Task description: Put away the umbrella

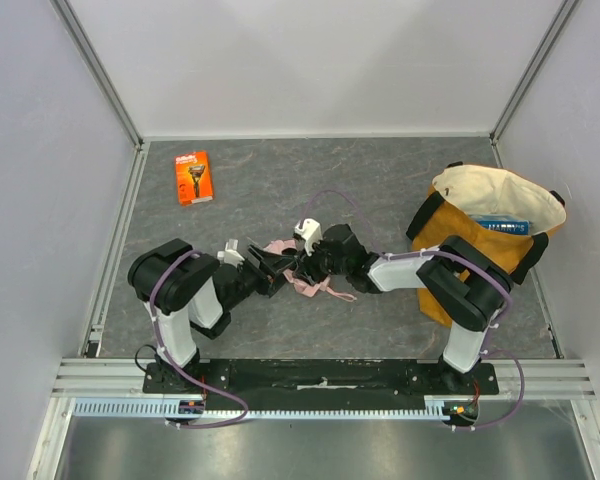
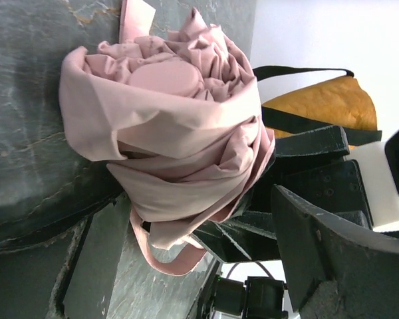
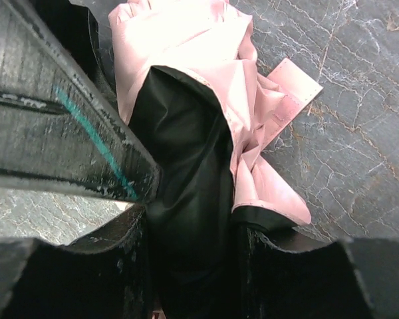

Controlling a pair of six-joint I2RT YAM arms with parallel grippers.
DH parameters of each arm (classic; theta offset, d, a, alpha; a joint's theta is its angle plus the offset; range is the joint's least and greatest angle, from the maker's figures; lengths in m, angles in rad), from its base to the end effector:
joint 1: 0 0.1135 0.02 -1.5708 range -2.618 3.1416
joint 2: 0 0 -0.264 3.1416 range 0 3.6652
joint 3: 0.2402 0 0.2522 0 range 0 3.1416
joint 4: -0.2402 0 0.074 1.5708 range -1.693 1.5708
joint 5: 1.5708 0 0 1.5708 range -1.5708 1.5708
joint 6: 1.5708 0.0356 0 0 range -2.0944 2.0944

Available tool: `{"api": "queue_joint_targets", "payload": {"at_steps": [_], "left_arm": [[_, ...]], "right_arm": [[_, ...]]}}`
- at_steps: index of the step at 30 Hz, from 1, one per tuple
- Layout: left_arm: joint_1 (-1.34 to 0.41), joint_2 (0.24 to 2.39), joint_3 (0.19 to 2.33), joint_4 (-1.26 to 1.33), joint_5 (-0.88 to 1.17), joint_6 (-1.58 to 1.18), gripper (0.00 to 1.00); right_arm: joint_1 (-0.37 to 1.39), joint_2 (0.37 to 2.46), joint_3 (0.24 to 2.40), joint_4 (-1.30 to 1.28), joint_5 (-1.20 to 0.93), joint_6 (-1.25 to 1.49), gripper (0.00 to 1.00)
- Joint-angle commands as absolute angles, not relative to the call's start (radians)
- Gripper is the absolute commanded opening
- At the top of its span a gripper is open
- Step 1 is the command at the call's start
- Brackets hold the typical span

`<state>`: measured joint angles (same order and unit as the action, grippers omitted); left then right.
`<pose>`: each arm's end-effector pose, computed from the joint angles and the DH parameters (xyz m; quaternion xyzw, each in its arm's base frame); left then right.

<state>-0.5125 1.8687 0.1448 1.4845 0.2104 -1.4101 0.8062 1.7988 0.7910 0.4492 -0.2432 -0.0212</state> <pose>0.1926 -0.1169 0.0888 -0.2809 0.7328 -0.5509 0.2839 0.2383 0.2608 0.1380 -0.4028 0.7713 0.2821 0.4040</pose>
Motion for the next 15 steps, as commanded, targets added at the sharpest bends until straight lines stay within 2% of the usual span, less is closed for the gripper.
{"api": "queue_joint_targets", "payload": {"at_steps": [1, 4, 7, 15], "left_arm": [[-0.543, 1.91, 0.135, 1.605, 0.083, -1.284, 0.92], [-0.584, 1.873, 0.106, 1.577, -0.046, -1.205, 0.92], [-0.591, 1.864, 0.127, 1.487, -0.067, -1.18, 0.92], [-0.594, 1.967, 0.078, 1.614, -0.187, -1.19, 0.93]], "right_arm": [[0.773, 1.864, 0.795, 0.328, -0.425, 0.066, 0.0], [0.736, 1.864, 0.798, 0.356, -0.52, 0.129, 0.0], [0.713, 1.884, 0.834, 0.332, -0.595, 0.158, 0.0], [0.683, 1.882, 0.862, 0.365, -0.75, 0.233, 0.0]]}}
